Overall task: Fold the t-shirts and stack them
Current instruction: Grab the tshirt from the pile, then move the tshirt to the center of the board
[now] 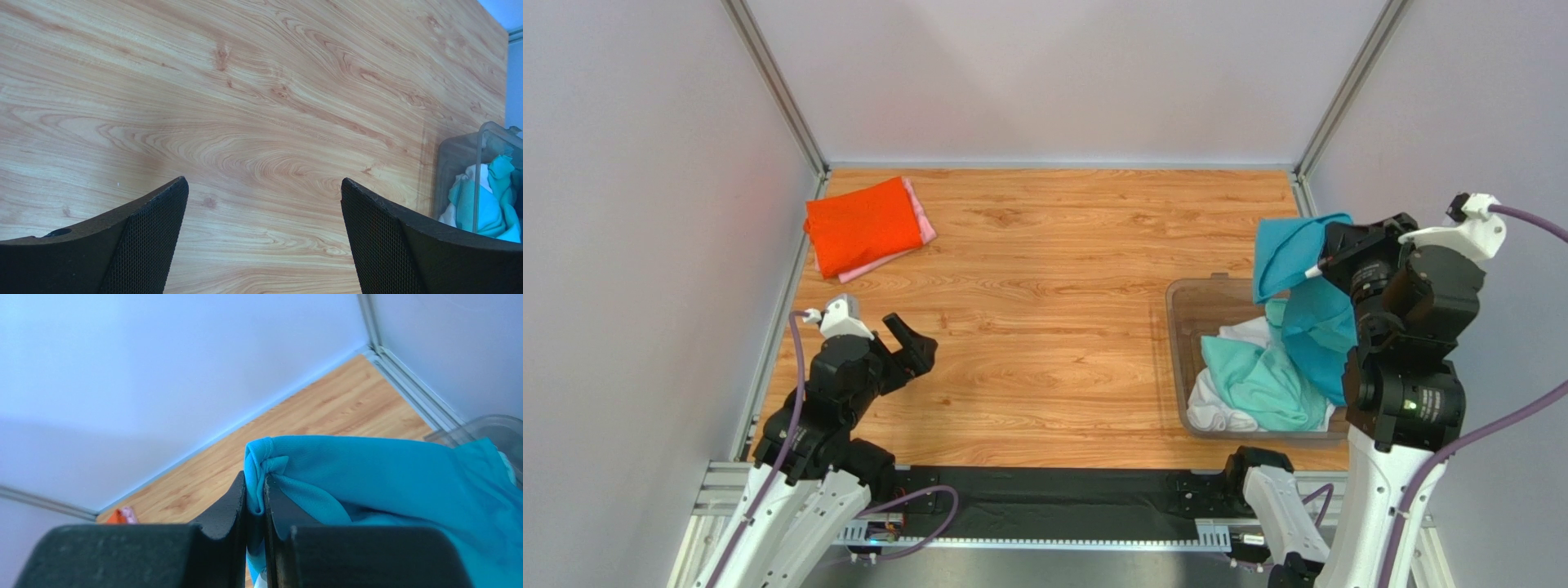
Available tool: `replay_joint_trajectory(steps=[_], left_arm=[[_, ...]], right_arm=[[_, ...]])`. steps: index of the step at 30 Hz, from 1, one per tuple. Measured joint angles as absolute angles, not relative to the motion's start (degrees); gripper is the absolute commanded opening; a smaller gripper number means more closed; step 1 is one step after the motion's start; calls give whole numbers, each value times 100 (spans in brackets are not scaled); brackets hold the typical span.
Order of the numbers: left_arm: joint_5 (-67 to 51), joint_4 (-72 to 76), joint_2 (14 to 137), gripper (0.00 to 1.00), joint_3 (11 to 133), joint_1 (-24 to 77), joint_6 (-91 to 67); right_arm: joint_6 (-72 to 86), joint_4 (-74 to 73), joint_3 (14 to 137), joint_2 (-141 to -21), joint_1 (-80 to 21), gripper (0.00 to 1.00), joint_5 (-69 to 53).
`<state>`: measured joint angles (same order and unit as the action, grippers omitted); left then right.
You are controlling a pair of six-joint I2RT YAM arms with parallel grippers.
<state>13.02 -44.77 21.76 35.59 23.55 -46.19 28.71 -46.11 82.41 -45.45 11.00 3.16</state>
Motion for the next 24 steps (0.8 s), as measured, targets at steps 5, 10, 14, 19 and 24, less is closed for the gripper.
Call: replay_joint_trajectory(steps=[5,10,14,19,24], left_arm=[[1295,-4471,2176,100,3496,2355,-4637],[1273,-4475,2211,100,3485,2355,-4639],[1258,-4475,2248,100,3485,2355,-4639],[1249,-4453,2351,100,3452,2355,-4646],[1194,-4429,2543,100,3452,2355,-4646]], right_arm=[[2932,-4764,9177,-4877,1103,0,-489],[3122,-4779,10678,-5708,1103,0,-1387],[3522,-4322,11362,-6128,1103,0,-2355],[4364,-3343,11391,-6230,1083,0,-3454],[4897,-2711,11369,-6265,974,0,-3918]])
